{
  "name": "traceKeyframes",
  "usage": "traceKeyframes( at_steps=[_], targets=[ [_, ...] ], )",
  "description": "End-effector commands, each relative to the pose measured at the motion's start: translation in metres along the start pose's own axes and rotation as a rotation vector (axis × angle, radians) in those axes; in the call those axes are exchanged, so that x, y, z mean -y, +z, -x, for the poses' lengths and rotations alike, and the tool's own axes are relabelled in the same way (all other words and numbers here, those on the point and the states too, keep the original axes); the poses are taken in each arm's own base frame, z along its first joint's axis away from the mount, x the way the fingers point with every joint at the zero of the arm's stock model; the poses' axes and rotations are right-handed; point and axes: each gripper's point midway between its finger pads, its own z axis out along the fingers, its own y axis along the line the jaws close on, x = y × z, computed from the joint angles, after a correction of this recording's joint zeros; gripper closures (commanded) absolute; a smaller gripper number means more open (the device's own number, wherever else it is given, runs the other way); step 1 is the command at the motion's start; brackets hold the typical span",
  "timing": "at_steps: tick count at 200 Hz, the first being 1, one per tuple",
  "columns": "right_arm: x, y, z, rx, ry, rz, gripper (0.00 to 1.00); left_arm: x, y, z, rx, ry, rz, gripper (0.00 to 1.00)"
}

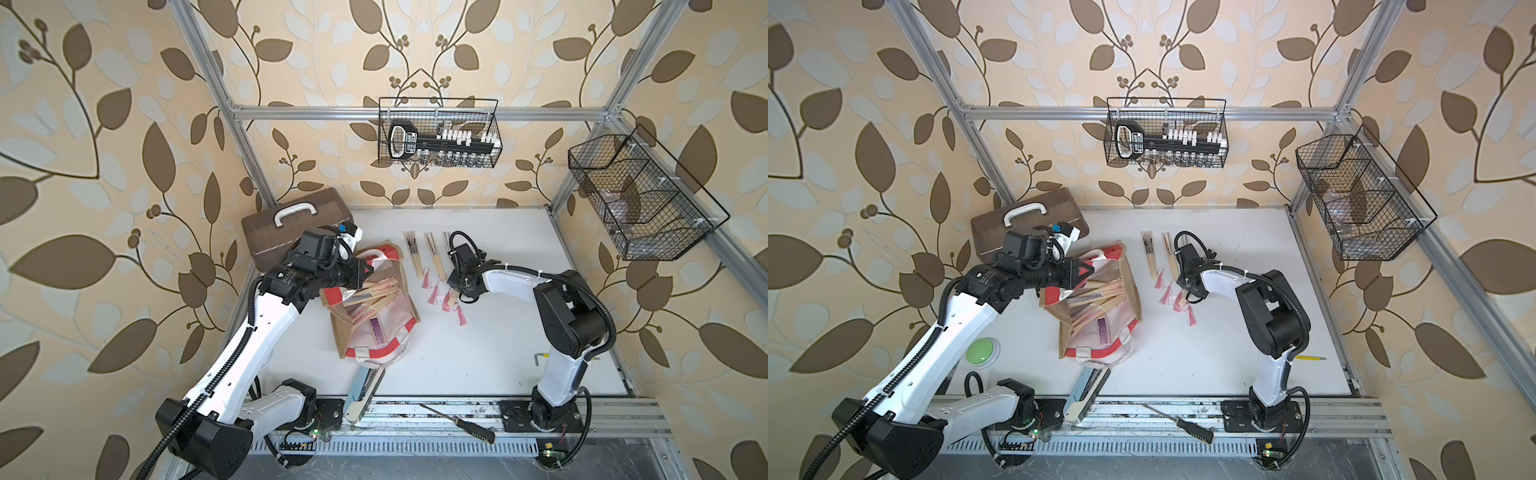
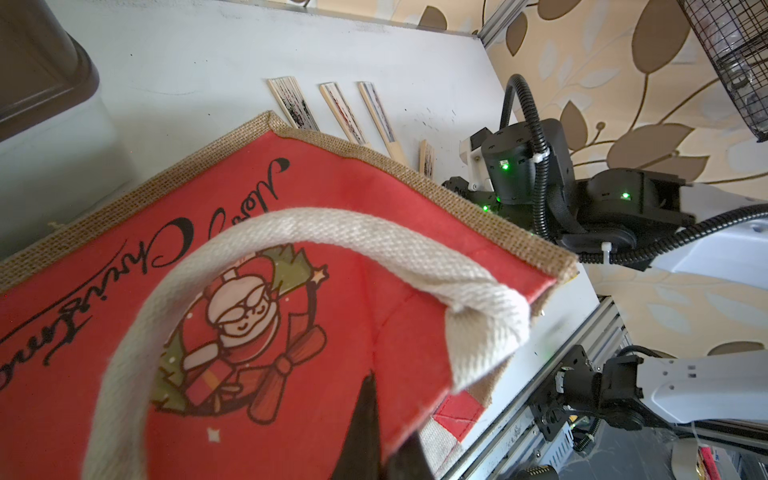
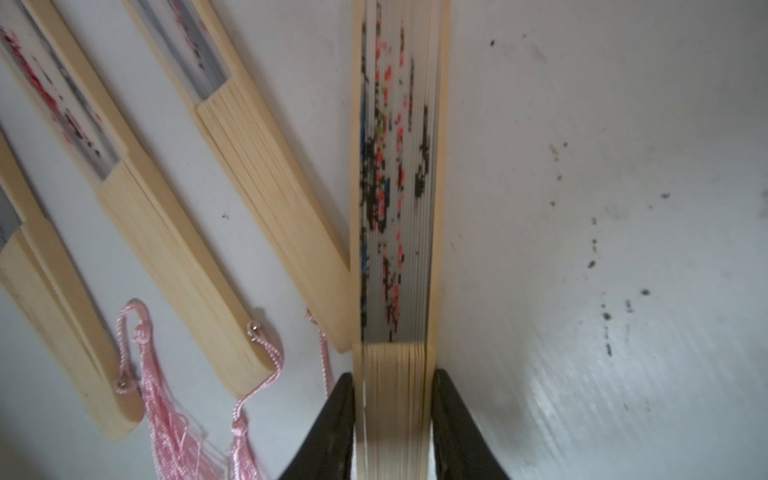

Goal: Take out the folding fans from the tote bags
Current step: Move the folding fan to the center of the board.

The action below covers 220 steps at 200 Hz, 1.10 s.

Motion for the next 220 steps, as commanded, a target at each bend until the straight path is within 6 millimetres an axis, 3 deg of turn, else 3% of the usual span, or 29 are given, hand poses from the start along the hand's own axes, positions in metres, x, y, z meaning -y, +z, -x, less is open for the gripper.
traceKeyframes(
  at_steps=[1,81,133,163,220],
  targets=[
    [0.015,0.002,-0.013,-0.043,-0.011,-0.035,0.69,0.014,-0.013,0.011,0.052,0.039,-0.034,1.0],
    [0.019,-0.03,-0.001,-0.008,-0.067,0.0,0.72,0.014,-0.012,0.01,0.049,0.037,-0.035,1.0],
    [0.029,-0.044,0.017,0.01,-0.132,0.015,0.73,0.015,-0.012,0.01,0.049,0.039,-0.036,1.0],
    [0.033,-0.046,0.039,0.021,-0.264,-0.011,0.75,0.015,-0.012,0.01,0.046,0.039,-0.036,1.0],
    [0.043,-0.02,0.078,-0.004,-0.449,0.0,0.74,0.014,-0.01,0.009,0.043,0.04,-0.03,1.0]
  ],
)
